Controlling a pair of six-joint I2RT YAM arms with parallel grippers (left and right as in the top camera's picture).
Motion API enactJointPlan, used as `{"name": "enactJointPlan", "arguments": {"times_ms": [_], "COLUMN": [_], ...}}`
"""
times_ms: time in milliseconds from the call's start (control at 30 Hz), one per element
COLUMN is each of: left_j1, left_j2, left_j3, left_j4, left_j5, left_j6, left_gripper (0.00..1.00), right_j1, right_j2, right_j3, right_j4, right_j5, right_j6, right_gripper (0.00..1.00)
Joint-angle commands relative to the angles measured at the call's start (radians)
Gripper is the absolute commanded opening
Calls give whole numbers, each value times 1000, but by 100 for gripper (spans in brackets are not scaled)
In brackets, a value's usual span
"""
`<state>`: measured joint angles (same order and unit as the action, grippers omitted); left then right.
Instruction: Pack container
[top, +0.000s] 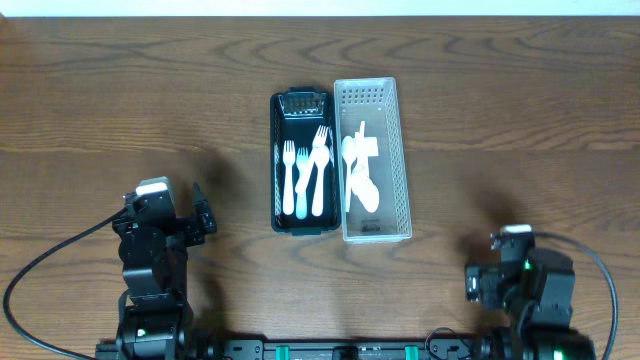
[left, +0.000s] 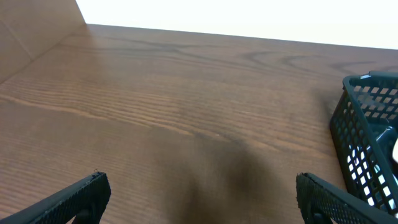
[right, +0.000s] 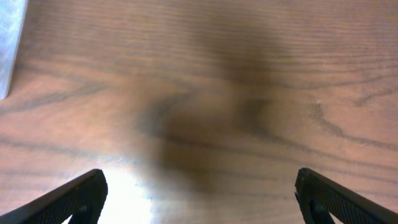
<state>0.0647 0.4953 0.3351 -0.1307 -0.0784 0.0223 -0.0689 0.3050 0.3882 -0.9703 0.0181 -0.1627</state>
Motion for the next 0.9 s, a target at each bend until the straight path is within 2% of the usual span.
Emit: {"name": "enactJointPlan", "arguments": {"times_ms": [0,167,300,467,600,867], "left_j1": [2,2,2,2,2,2], "left_j2": [-1,-1,-1,-1,-1,-1], "left_j3": [11,11,11,11,11,11], "left_j4": [1,1,1,1,1,1], "left_j5": [-5,-5,-5,-5,-5,-5], "left_j6": [-9,-9,-9,-9,-9,-9], "left_gripper": [98,98,98,98,98,98], "right_j1": [30,53,69,80,89,89], "right_j2": [-119,-219,-223,-248,-294,-300], "right_j3": [3,-20,-124,-288,-300,-300], "right_j4": [-16,132,402,660,682,682], "right_j5": [-30,-101,-100,-103,-100,-98], "right_j6": [42,38,-60,-71,-134,-130], "right_gripper": [99,99,99,99,99,99]}}
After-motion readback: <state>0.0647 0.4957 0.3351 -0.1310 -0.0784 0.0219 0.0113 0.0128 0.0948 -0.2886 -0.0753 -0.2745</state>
